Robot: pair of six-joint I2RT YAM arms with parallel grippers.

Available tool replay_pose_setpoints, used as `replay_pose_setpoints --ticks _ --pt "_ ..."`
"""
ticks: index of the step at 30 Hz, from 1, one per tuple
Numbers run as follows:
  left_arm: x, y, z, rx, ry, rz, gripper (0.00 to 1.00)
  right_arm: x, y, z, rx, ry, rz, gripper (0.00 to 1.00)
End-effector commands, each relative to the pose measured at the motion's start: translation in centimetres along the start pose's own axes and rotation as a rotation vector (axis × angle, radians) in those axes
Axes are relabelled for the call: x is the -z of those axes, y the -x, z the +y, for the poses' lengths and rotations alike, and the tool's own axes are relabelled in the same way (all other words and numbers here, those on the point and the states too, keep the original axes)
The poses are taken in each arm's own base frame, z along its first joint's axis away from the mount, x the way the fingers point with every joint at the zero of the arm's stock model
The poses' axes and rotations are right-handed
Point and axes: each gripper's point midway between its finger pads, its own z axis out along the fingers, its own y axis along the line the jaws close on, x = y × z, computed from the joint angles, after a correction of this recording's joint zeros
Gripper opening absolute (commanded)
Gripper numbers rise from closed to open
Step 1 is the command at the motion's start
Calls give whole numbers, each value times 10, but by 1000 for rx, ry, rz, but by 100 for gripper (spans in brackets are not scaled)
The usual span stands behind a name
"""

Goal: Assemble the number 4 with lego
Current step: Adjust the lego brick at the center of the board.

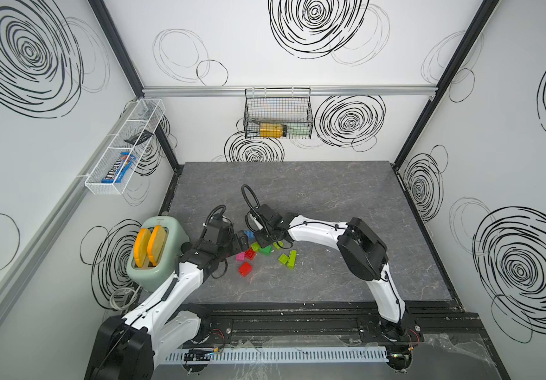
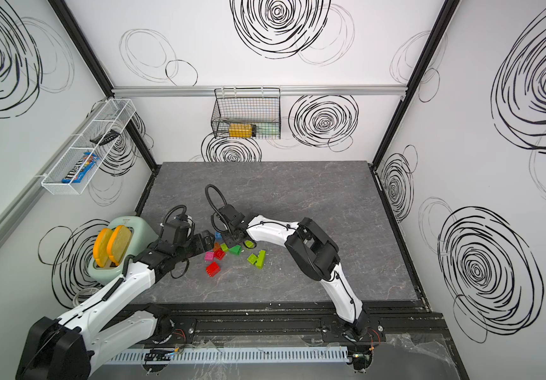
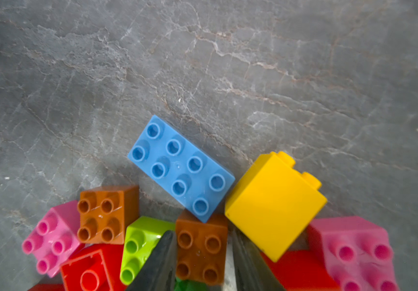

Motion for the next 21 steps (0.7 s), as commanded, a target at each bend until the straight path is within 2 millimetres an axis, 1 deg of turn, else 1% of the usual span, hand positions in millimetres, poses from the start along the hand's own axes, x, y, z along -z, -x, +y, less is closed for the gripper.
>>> replay_pose_setpoints --ticks 1,10,13,15,18,21 --pt "-2 2 0 20 -10 -9 96 -6 -13 0 19 -18 55 43" --pt "-3 2 -1 19 -10 -6 96 -7 -8 4 13 13 50 49" --pt "-2 2 -2 17 -13 -2 96 -2 -3 -7 -15 -26 26 42" --pt "-3 1 0 17 -9 0 96 7 2 -15 -38 -33 -9 39" --pt "-3 1 -1 17 -12 3 96 18 6 -27 -64 -20 -33 41" --pt "-4 -1 -1 17 -14 7 96 21 6 -29 -63 9 -25 45"
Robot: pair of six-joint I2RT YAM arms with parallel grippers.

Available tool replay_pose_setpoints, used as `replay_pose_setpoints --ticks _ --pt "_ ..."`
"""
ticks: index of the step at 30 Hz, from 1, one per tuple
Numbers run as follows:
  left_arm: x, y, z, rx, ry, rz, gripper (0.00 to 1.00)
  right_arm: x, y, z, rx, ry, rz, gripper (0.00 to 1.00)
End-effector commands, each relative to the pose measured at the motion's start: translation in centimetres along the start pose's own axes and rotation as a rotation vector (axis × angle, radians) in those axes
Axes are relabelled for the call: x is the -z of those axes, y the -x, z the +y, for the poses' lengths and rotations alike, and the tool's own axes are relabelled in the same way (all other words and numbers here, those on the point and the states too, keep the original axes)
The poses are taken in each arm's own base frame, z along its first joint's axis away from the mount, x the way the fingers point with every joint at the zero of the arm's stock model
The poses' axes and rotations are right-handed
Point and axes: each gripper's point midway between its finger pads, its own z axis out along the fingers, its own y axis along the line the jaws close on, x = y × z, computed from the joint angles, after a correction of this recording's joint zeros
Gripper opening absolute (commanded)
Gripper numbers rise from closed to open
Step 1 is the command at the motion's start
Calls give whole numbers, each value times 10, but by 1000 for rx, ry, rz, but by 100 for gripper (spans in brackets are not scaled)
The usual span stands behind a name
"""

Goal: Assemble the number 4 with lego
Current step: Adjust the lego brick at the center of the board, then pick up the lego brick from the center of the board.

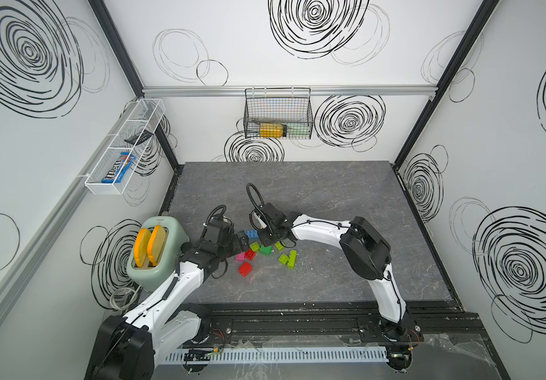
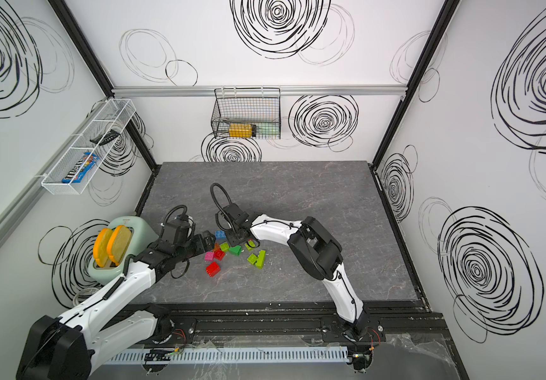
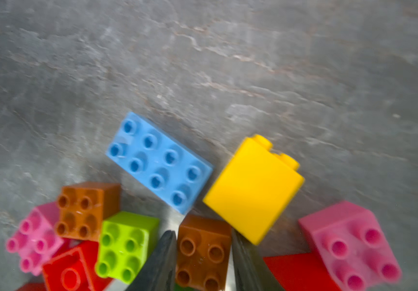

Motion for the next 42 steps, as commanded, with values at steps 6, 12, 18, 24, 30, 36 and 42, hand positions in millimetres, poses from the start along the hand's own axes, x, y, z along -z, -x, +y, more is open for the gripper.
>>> replay_pose_setpoints --ticks 6,12,18,24,30,36,42 --pt "-4 1 0 15 -7 2 96 16 12 9 -8 63 -22 51" --pt "-4 0 -1 15 -10 4 96 9 7 3 -11 5 1 58" --pt "-4 0 0 18 -11 2 96 5 -3 -6 -20 -55 20 60" --pt "-3 0 -2 17 -18 2 96 3 -4 -5 -23 -57 19 50" --pt "-3 -1 -2 16 -21 2 96 -1 -7 -3 -18 -49 34 50" --pt "-3 0 -2 17 -21 0 96 -5 -12 -2 -13 -51 52 52" --pt "-4 -1 -2 16 -21 3 96 -3 -9 -1 -16 -49 36 43"
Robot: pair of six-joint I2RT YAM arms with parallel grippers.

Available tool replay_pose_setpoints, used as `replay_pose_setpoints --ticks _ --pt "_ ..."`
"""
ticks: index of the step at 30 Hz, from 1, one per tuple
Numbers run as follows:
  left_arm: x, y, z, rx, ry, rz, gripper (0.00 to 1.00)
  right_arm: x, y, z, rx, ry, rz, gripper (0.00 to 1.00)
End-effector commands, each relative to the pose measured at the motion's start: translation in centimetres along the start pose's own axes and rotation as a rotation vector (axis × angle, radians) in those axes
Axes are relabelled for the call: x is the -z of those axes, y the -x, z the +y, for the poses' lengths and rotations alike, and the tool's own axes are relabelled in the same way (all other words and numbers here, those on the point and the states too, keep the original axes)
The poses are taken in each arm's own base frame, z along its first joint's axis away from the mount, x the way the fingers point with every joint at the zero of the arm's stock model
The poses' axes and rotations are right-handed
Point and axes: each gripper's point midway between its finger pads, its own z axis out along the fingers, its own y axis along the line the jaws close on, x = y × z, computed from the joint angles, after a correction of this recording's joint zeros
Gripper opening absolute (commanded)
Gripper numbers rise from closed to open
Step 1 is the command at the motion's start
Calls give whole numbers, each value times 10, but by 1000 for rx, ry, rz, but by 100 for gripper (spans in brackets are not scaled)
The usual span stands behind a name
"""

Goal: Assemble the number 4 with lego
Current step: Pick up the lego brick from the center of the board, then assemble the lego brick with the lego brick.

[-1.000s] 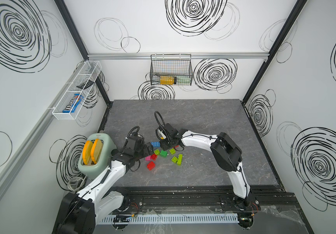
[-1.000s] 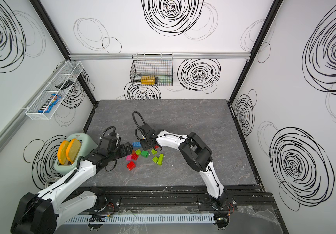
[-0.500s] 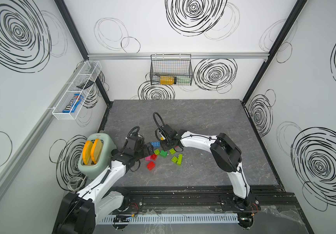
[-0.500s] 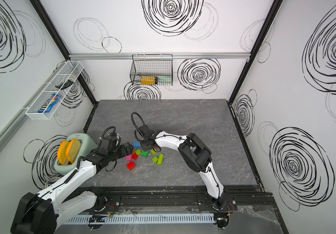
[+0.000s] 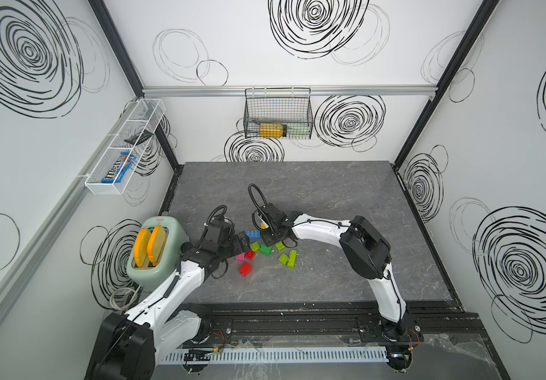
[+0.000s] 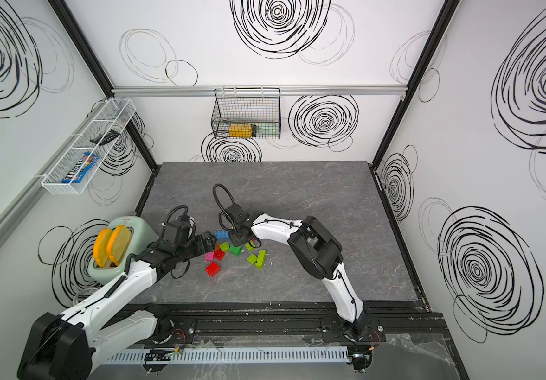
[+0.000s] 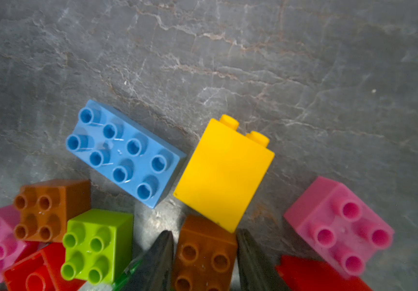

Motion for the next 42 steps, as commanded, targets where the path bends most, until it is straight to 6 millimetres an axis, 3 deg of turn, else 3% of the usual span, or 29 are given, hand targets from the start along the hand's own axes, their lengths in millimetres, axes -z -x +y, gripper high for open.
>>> replay_pose_setpoints --ticks 1,5,9,13,16,19,30,33,42 --pt "0 4 -1 15 -14 -21 96 2 2 3 -4 -4 -3 40" --pt "-1 3 -1 15 -14 -19 96 25 15 5 -4 8 -58 32" --pt "1 -3 -18 -63 -25 -10 96 62 22 2 -7 75 -126 23" --pt "3 -15 -42 -172 -24 10 96 86 1 4 85 194 -155 8" --pt "0 -17 -50 -175 -44 21 96 79 -21 -9 88 164 -89 1" --pt "-2 -12 -52 -165 -49 13 96 70 -35 -12 99 148 -27 0" --pt "2 0 -20 -82 -21 -6 96 50 -33 -24 144 57 -22 0" --pt "2 0 -21 -77 -28 -11 96 47 -34 -25 154 54 -7 0" --pt "1 -1 -19 -74 -21 -4 96 30 -61 -24 170 57 92 0"
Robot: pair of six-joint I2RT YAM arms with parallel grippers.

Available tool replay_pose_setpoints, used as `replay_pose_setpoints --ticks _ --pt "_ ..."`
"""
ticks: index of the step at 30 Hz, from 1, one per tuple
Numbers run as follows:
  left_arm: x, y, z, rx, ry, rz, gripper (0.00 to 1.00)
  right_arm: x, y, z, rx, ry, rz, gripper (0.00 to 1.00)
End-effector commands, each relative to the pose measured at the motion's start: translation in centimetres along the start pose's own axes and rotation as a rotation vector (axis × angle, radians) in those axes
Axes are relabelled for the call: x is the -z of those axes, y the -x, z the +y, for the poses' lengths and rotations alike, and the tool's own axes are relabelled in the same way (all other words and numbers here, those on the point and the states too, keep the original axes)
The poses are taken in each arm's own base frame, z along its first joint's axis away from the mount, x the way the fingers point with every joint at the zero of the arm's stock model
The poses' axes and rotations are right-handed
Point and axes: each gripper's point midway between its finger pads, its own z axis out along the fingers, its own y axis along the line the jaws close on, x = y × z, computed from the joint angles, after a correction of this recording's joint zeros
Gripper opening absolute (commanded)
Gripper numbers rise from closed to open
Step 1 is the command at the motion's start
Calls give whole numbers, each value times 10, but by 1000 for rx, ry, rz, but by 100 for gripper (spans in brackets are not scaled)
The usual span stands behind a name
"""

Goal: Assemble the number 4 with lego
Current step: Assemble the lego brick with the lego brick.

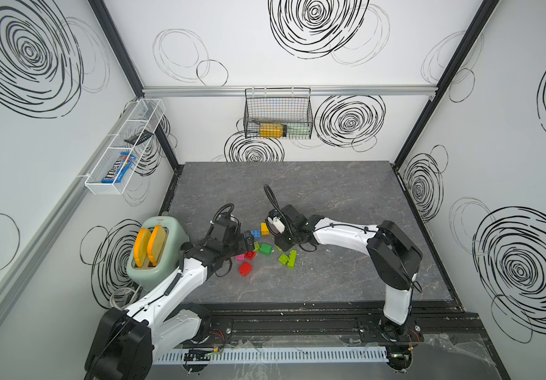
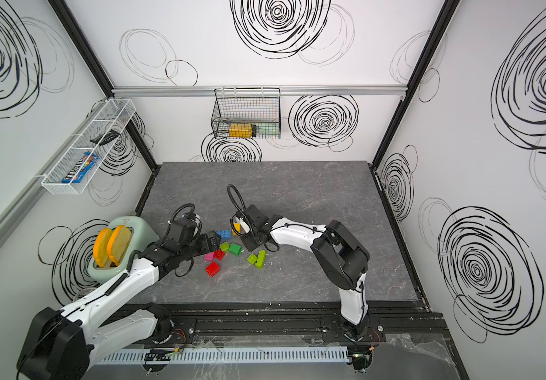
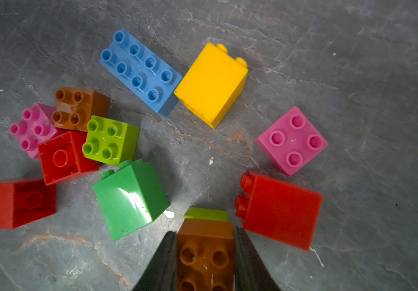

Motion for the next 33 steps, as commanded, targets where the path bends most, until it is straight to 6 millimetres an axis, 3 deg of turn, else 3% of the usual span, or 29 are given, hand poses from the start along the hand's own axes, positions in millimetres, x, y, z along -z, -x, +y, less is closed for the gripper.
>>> replay_pose_setpoints --ticks 1,13,15,23,25,27,28,33 --pt "0 0 1 -1 -7 -7 96 -17 -33 -1 22 -18 125 0" --pt "0 0 2 2 -5 -10 96 -19 -65 -4 44 -36 205 0" --pt "-1 0 2 2 -3 -10 96 -26 -79 -11 53 -63 275 0" --pt "-1 0 3 4 -2 -13 96 -39 -170 -11 -101 -52 531 0" --pt "-2 0 3 6 -3 -9 96 -37 -177 -16 -118 -78 541 0" --pt "-3 -1 2 5 -10 -4 96 -33 -165 -20 -143 -102 507 0" --pt "-3 -1 2 4 -7 -4 96 -28 -149 -22 -155 -110 458 0" --pt "-1 0 -10 -37 -5 -17 96 28 -40 -28 -324 -131 32 0"
